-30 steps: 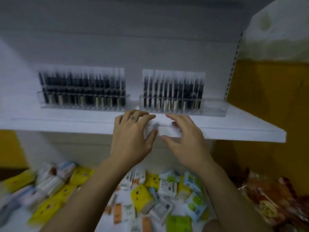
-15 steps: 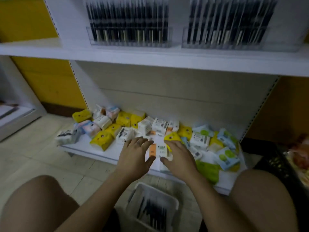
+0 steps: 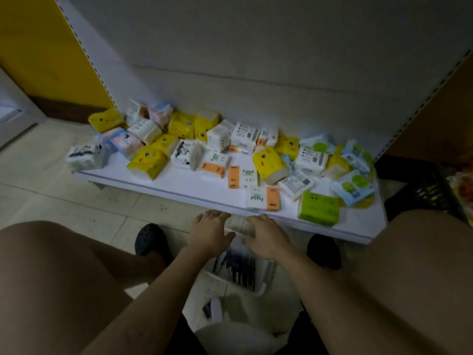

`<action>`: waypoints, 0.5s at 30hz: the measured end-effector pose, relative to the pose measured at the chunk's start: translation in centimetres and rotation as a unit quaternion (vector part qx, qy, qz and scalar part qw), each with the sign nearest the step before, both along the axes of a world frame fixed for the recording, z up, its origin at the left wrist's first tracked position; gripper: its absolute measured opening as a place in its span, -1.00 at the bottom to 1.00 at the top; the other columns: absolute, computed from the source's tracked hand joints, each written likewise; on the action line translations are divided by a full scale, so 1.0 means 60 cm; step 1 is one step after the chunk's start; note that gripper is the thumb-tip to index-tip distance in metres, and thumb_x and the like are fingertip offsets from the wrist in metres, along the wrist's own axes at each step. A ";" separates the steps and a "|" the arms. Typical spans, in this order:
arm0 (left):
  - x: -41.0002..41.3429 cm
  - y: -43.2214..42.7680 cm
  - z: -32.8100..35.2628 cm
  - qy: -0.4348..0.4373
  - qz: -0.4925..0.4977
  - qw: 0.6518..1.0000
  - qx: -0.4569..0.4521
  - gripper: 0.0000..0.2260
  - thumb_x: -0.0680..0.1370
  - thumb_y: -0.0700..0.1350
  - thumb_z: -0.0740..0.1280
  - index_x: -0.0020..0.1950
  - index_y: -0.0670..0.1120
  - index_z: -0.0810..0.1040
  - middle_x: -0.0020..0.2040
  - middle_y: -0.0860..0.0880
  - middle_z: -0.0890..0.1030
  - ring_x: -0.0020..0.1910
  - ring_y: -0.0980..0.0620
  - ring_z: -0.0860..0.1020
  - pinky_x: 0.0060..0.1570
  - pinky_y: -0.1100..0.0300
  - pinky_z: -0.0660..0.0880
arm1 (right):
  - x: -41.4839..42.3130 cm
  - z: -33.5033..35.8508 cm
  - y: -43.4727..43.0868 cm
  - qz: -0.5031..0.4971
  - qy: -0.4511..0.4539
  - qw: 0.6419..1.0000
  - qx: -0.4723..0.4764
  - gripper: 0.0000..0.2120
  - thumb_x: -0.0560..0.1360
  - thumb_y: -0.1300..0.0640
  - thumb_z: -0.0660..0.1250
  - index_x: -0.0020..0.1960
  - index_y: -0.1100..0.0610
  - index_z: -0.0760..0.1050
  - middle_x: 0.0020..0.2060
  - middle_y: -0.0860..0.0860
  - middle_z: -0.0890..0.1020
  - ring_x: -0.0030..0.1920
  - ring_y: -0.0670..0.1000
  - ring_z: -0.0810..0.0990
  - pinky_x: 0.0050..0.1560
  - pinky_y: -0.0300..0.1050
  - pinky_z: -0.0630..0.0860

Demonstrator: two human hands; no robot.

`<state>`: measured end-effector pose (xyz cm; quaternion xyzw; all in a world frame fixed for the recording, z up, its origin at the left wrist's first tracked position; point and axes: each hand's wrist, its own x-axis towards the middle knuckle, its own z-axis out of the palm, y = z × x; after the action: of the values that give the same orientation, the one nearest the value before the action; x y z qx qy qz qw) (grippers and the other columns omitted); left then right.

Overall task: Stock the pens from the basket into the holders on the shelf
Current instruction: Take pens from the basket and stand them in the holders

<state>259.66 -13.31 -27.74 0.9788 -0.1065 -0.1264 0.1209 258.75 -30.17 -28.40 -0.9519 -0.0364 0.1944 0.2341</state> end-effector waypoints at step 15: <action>-0.002 -0.006 -0.235 0.248 0.067 0.966 0.031 -0.61 0.58 0.06 0.22 0.39 0.02 0.37 0.31 -0.04 0.48 0.34 -0.08 0.39 0.38 -0.08 0.24 | 0.005 -0.181 -0.023 -0.020 0.258 0.966 0.004 -0.57 0.55 0.12 0.30 0.40 0.17 0.37 0.28 0.13 0.49 0.15 0.13 0.56 0.15 0.04 0.55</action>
<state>259.54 -13.67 -41.86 0.9251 -0.0034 -0.3598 0.1217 259.04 -31.56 -39.24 -0.8689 0.0441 0.4288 0.2432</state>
